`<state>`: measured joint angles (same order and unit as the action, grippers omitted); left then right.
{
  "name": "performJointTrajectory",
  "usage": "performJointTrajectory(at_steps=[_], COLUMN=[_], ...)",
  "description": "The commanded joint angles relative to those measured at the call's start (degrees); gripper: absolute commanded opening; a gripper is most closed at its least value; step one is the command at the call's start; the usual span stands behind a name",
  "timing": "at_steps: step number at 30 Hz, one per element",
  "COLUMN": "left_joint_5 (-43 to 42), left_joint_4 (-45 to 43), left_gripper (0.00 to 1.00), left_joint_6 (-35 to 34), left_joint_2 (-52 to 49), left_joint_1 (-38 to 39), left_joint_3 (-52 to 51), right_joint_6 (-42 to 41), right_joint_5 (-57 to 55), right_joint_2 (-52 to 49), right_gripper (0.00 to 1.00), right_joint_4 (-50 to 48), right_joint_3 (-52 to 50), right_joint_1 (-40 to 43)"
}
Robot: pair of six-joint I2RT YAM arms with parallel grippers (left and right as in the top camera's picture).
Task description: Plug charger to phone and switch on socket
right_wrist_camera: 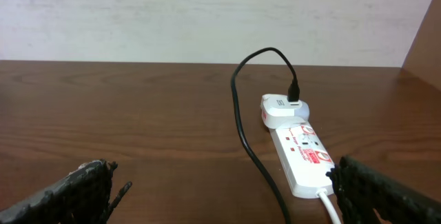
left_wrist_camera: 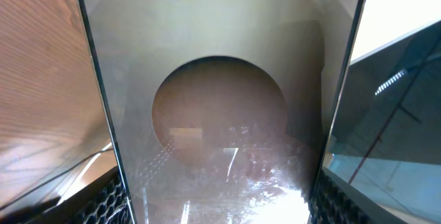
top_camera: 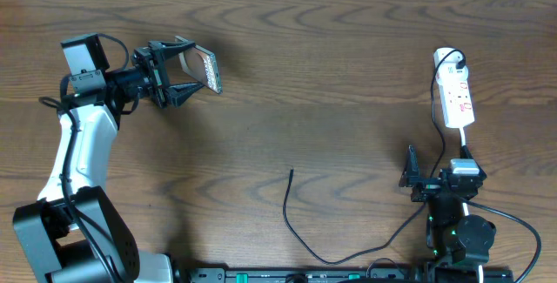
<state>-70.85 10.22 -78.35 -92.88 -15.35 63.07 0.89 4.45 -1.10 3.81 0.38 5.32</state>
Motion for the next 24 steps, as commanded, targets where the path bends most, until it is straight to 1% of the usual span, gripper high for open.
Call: performJointTrajectory(at_steps=[1, 17, 24], left_joint_5=[0.48, 0.39, 0.39], left_joint_4=[-0.28, -0.28, -0.28], left_gripper=[0.07, 0.07, 0.07], left_joint_6=[1.01, 1.25, 1.25], left_joint_2=[1.2, 1.2, 1.2], left_joint_1=[-0.17, -0.17, -0.17], left_joint_3=[1.66, 1.66, 1.66], right_joint_6=[0.02, 0.04, 0.0], right_joint_5=[-0.02, -1.38, -1.09], right_joint_2=[0.2, 0.2, 0.2], right_gripper=[0.99, 0.99, 0.99], right_joint_4=[0.24, 0.11, -4.87], right_joint_3=[-0.07, -0.07, -0.04], right_joint_1=[-0.17, -0.15, -0.15])
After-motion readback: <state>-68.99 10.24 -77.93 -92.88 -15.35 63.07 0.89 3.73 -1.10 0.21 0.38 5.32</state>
